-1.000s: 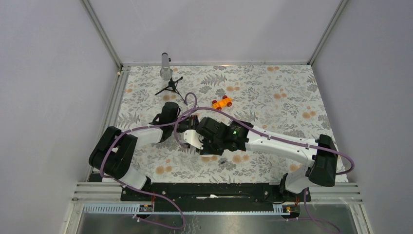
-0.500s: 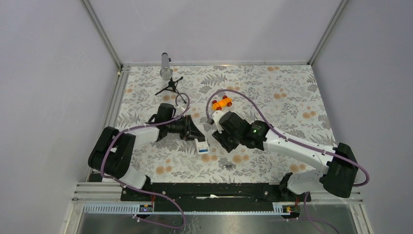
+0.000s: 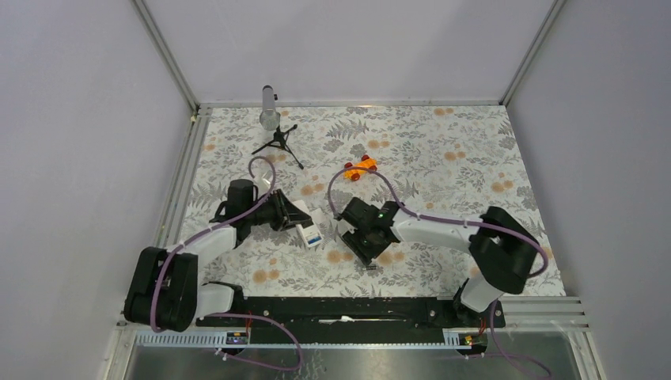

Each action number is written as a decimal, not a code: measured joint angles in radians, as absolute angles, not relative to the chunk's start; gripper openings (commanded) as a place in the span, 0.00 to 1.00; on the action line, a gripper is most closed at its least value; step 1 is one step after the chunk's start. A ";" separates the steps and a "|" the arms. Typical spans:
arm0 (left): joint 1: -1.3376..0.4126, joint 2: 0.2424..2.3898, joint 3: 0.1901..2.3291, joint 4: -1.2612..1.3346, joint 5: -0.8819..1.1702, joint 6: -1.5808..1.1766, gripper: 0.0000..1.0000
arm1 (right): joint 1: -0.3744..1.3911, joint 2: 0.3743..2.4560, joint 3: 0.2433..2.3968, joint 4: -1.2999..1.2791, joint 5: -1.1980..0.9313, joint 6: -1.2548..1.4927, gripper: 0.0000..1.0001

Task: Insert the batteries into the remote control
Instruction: Pick up the battery from the center of the board.

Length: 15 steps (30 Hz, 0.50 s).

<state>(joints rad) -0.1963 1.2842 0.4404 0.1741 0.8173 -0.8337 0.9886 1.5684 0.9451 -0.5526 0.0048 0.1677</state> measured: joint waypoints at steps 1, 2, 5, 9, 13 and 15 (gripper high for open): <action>-0.184 1.261 0.432 0.173 0.811 -0.836 0.00 | 0.991 1.601 0.963 -0.553 0.005 0.165 0.56; -0.172 1.240 0.426 0.170 0.808 -0.838 0.00 | 0.994 1.631 0.980 -0.553 0.005 0.160 0.58; -0.134 1.182 0.416 0.162 0.803 -0.839 0.00 | 1.012 1.679 1.010 -0.562 0.005 0.137 0.60; -0.095 1.134 0.416 0.144 0.803 -0.838 0.00 | 1.031 1.699 1.028 -0.590 -0.004 0.100 0.62; -0.069 1.113 0.416 0.126 0.804 -0.839 0.00 | 1.033 1.703 1.030 -0.616 -0.020 0.073 0.63; -0.063 1.113 0.412 0.127 0.805 -0.839 0.00 | 1.034 1.703 1.031 -0.625 -0.028 0.064 0.64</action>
<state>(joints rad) -0.0631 1.1133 0.4122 0.1268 0.8051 -0.8394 1.0336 1.7027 1.0309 -0.6250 -0.0284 0.0639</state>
